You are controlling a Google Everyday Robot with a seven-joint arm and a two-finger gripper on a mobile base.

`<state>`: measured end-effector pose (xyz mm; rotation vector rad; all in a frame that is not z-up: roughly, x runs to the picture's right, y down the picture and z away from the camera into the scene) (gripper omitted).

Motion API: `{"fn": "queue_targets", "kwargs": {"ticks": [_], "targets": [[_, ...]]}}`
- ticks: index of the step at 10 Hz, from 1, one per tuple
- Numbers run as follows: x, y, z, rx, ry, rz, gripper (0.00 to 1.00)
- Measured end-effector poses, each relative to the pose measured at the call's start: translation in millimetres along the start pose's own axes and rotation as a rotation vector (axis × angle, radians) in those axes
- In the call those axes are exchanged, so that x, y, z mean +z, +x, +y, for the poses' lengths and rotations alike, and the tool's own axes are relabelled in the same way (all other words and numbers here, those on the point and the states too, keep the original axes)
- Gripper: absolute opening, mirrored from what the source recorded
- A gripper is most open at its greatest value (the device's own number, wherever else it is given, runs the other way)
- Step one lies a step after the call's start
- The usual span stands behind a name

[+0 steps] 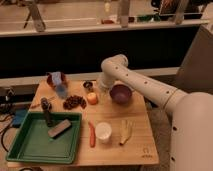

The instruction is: Place apple in metal cup

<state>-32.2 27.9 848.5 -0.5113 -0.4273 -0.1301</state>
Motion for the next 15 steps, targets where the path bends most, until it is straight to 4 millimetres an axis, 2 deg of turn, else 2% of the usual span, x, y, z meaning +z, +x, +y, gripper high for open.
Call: {"fn": "queue_targets", "kwargs": {"ticks": [2,4,8,11,15], "targets": [[6,8,-9,0.04,0.083,-0.047,0.8],[16,28,-15,0.091,0.142,-0.101,0.8],[45,40,-13,0.132,0.105,-0.143,0.8],[67,28,-18,0.112,0.053,-0.175,0.8],[75,23,-24,0.088,0.02,-0.171,0.8]]}}
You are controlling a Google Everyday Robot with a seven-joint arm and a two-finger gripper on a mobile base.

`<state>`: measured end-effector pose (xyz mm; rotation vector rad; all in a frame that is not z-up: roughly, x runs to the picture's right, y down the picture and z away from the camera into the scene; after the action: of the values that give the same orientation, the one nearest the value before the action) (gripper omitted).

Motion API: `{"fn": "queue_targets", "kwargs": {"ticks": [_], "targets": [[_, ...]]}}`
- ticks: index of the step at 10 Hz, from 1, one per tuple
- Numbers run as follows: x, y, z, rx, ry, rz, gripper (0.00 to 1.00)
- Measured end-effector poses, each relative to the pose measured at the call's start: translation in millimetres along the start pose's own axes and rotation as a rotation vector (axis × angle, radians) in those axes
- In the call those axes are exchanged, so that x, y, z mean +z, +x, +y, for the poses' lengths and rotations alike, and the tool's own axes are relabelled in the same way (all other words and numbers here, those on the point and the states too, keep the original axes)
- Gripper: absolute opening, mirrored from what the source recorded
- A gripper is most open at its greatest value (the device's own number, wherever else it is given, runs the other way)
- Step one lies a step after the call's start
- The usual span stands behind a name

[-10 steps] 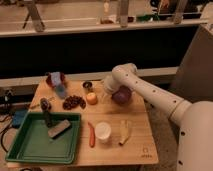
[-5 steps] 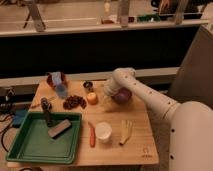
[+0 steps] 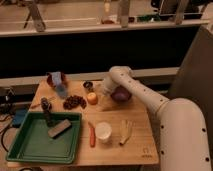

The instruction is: Place apple in metal cup

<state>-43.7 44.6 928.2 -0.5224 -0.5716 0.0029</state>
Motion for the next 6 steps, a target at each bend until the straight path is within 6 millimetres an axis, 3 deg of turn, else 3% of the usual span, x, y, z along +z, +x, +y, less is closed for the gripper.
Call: {"fn": "queue_targets", "kwargs": {"ticks": [6], "targets": [[13,-4,2,-0.018,-0.054,0.017,0.8]]}}
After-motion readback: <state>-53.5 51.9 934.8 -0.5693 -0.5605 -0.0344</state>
